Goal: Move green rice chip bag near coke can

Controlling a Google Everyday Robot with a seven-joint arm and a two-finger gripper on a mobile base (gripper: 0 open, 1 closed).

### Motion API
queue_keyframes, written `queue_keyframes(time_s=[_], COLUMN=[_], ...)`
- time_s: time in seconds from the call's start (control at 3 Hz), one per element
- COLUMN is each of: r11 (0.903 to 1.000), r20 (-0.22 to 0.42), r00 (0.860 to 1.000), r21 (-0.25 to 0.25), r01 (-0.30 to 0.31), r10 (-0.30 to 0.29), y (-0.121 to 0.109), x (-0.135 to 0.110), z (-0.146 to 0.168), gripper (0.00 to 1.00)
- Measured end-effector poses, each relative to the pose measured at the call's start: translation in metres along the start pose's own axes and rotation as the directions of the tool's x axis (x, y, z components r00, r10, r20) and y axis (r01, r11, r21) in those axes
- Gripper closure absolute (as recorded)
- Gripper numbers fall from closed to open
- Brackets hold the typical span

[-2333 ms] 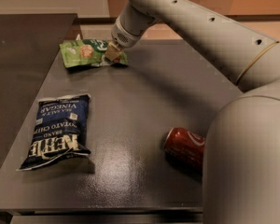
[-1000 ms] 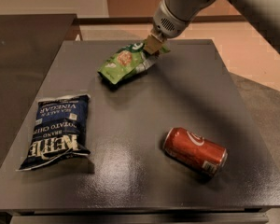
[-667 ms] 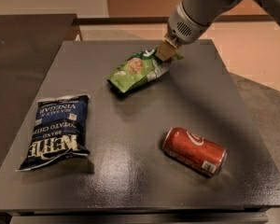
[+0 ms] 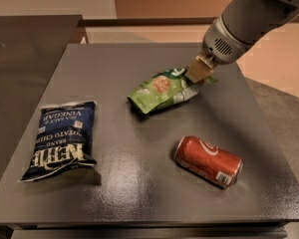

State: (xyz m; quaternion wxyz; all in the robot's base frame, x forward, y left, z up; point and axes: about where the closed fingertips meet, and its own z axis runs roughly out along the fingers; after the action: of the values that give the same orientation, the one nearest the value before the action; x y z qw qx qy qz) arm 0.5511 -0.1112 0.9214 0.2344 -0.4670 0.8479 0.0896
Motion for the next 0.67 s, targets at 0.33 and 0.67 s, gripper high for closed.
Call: queue_keyframes(time_s=[0.33, 0.67], r11=[0.9999, 0.9996], r20=[-0.015, -0.029], r00=[1.0, 0.999], r21=[-0.007, -0.016], r01=[-0.014, -0.023], r10=[0.013, 0.023], y=[0.01, 0.016], x=[0.017, 0.03], z=[-0.005, -0.008], gripper=[1.0, 1.0])
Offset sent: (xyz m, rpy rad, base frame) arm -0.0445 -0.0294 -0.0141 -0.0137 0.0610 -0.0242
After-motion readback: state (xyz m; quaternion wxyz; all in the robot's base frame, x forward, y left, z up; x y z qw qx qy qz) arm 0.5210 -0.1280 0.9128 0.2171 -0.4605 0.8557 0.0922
